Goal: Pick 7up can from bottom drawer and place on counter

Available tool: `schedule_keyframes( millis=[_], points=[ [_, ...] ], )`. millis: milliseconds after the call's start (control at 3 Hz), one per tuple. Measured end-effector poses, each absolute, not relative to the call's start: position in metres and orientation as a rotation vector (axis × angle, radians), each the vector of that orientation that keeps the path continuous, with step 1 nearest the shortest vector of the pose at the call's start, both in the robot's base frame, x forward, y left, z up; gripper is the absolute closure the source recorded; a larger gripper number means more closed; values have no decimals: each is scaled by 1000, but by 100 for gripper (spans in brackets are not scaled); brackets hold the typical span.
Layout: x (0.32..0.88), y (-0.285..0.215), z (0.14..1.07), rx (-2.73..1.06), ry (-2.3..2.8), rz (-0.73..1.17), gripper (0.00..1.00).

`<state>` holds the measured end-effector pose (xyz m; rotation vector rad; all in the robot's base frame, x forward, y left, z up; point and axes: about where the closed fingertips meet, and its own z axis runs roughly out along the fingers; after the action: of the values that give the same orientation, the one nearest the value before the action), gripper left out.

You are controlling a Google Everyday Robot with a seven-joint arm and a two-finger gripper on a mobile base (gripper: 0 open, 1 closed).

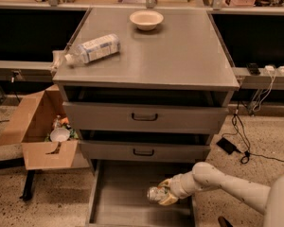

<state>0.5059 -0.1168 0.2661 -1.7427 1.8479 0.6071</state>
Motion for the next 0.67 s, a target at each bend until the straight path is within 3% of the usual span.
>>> schedule_keyframes(
  millis=[667],
  points=[
    [453,-54,391,-1897,1644,593,100]
  ],
)
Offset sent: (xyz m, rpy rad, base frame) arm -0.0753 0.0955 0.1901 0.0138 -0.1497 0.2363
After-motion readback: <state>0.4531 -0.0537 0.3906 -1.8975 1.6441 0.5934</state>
